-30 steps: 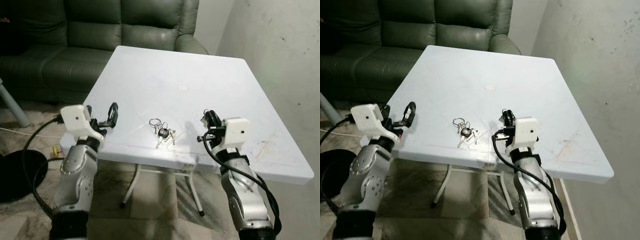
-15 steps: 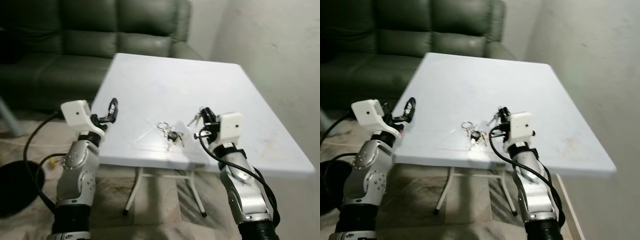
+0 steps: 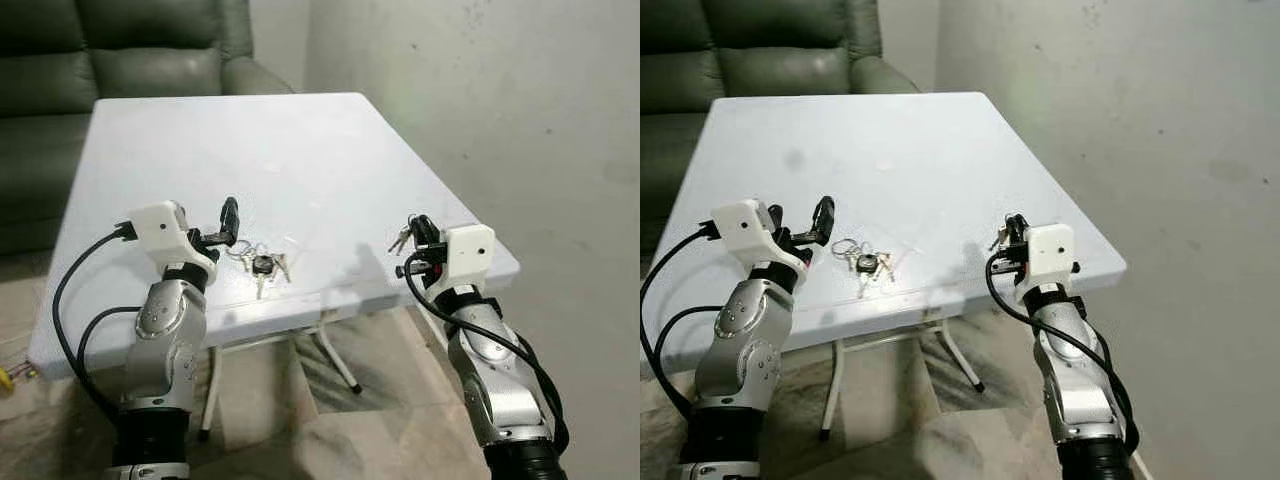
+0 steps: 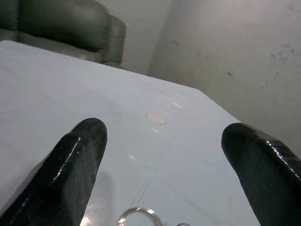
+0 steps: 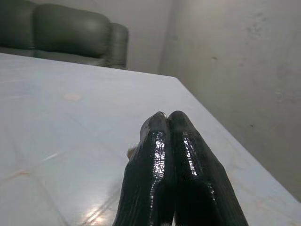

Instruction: Hang keys on a hook

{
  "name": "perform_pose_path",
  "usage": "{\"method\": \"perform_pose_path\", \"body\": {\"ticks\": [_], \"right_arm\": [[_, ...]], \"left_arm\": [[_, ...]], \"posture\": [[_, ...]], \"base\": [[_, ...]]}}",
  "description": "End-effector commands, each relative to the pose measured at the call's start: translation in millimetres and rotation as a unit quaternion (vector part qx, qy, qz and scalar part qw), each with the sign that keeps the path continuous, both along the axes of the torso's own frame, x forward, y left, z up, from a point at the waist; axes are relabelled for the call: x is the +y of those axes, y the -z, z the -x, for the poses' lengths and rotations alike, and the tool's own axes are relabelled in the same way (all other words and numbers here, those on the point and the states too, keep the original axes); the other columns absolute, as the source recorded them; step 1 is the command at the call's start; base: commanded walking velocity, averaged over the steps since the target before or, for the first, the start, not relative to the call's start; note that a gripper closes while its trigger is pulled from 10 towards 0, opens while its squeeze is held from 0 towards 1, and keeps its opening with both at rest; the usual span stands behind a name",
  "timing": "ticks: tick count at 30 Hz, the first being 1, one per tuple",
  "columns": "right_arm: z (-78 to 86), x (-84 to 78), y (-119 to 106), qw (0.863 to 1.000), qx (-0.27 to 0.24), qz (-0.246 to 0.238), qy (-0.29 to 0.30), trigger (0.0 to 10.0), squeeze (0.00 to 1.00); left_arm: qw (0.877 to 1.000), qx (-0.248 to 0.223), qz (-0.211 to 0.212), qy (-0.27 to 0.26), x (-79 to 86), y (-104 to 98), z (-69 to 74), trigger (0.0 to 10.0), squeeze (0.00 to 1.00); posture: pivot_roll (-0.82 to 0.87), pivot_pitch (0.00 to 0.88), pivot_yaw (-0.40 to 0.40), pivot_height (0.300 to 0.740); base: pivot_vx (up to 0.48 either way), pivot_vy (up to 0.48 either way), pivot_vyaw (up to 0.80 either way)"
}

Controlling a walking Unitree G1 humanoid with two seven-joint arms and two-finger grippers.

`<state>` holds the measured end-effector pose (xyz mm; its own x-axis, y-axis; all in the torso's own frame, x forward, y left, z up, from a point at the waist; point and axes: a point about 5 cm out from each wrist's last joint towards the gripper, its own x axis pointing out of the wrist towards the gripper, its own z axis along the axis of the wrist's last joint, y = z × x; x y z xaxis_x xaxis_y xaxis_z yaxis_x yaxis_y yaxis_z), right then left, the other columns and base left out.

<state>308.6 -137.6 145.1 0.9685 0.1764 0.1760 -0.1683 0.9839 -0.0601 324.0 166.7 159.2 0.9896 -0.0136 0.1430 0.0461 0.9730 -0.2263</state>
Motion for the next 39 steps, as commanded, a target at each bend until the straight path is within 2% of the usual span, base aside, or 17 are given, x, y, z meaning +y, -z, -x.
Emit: {"method": "perform_pose_path", "body": {"ticks": [1, 8, 12, 14, 33, 39], "right_arm": [[-1.8, -0.4, -7.2, 1.0, -0.012, 0.002, 0.001, 10.0, 0.0], [-1.6, -0.4, -7.3, 1.0, -0.012, 0.001, 0.004, 10.0, 0.0], [-0.8, 0.6, -6.4, 1.0, -0.011, -0.001, 0.005, 10.0, 0.0], [-0.2, 1.8, -6.3, 1.0, -0.01, -0.002, 0.004, 10.0, 0.0], [2.1, 4.3, -2.7, 1.0, -0.003, -0.002, 0.0, 10.0, 0.0], [1.6, 2.5, -3.3, 1.0, -0.002, -0.004, 0.003, 10.0, 0.0]], "left_arm": [[1.0, -0.004, -0.011, 0.018, -5.0, -2.0, -2.0, 10.0, 0.0], [1.0, -0.001, 0.005, 0.03, -4.4, -0.1, -2.8, 10.0, 0.0], [0.999, -0.004, 0.02, 0.034, -7.3, -1.3, -3.5, 10.0, 0.0], [1.0, -0.001, 0.001, 0.028, -8.5, -1.8, -3.9, 10.0, 0.0], [0.999, 0.021, 0.008, 0.025, -8.5, 4.1, -3.5, 10.0, 0.0], [0.999, 0.02, -0.004, 0.031, -10.7, 3.9, -3.1, 10.0, 0.0]], "posture": [[-0.02, 0.0, -0.071, 0.74], [-0.03, 0.0, -0.063, 0.74], [-0.03, 0.0, -0.062, 0.74], [-0.03, 0.0, -0.062, 0.74], [-0.02, 0.0, -0.071, 0.74], [-0.02, 0.0, -0.073, 0.74]], "base": [[0.0, 0.0, -0.78], [0.0, 0.0, -0.78], [0.0, 0.469, -0.78], [0.0, 0.0, -0.78], [0.0, 0.0, -0.78], [0.0, 0.0, -0.78]]}}
